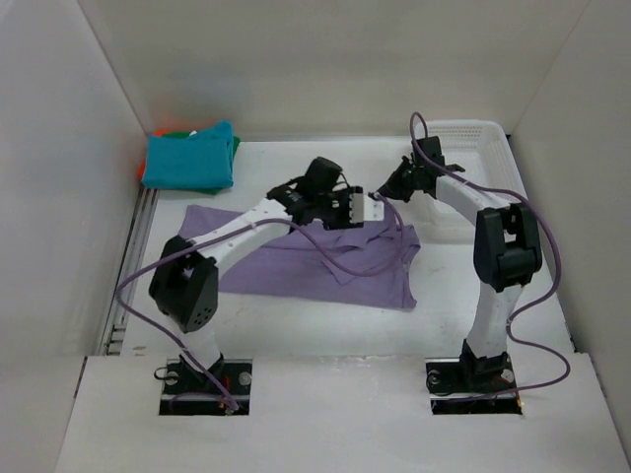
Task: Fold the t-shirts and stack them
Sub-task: Fold the other side of the tshirt into a rectangle
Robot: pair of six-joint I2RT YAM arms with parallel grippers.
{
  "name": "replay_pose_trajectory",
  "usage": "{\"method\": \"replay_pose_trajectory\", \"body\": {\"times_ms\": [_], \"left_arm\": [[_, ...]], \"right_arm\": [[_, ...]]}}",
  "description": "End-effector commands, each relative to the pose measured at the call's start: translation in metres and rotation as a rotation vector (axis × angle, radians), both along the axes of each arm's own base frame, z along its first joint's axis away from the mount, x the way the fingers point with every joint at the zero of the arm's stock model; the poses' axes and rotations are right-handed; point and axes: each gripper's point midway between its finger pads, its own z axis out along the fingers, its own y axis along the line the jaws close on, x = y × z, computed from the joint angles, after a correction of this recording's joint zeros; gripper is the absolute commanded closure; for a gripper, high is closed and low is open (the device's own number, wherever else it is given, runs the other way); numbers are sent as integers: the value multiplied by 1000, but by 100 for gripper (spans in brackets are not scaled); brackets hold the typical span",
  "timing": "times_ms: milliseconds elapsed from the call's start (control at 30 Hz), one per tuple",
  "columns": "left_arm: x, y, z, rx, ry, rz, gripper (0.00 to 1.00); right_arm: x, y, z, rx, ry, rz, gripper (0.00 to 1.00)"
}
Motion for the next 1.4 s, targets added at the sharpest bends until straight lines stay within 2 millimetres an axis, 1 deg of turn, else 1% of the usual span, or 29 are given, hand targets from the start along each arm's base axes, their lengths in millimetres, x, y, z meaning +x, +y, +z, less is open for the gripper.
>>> {"method": "replay_pose_trajectory", "body": {"times_ms": [0,100,167,200,267,333,433,533,600,667,733,900,1100,1233,1300,1367], "left_arm": [[-38,-35,-27,-61,232,-139,62],[-52,-59,-49,-80,348,-221,60],[-62,-74,-60,-75,392,-276,59],[-64,-80,-66,-73,401,-291,59],[-63,-88,-81,-58,405,-300,59],[-56,-91,-97,-22,395,-283,61],[-52,-88,-109,18,390,-265,67],[-50,-80,-118,61,378,-256,68],[-49,-72,-128,107,364,-255,68],[-52,-67,-136,144,355,-268,67],[-52,-64,-140,161,343,-269,67],[-38,-65,-136,168,289,-235,69],[-32,-67,-150,201,260,-228,74],[-32,-73,-160,215,240,-221,82],[-30,-75,-159,208,232,-205,90],[-26,-74,-152,190,235,-173,96]], "right_arm": [[20,4,20,29,-71,-25,100],[19,5,13,33,-62,-19,100],[19,6,8,33,-54,-17,100],[19,6,6,34,-53,-16,100],[19,7,6,40,-51,-9,100],[19,9,6,48,-54,-1,100],[18,10,5,55,-54,5,100],[16,12,4,64,-53,11,100],[16,13,5,70,-57,13,100],[16,13,4,73,-56,16,100],[16,14,3,74,-53,17,100],[14,14,4,77,-58,19,100],[8,13,1,82,-51,20,100],[5,13,-1,81,-48,19,100],[4,12,0,81,-48,19,100],[2,12,1,81,-50,21,100]]}}
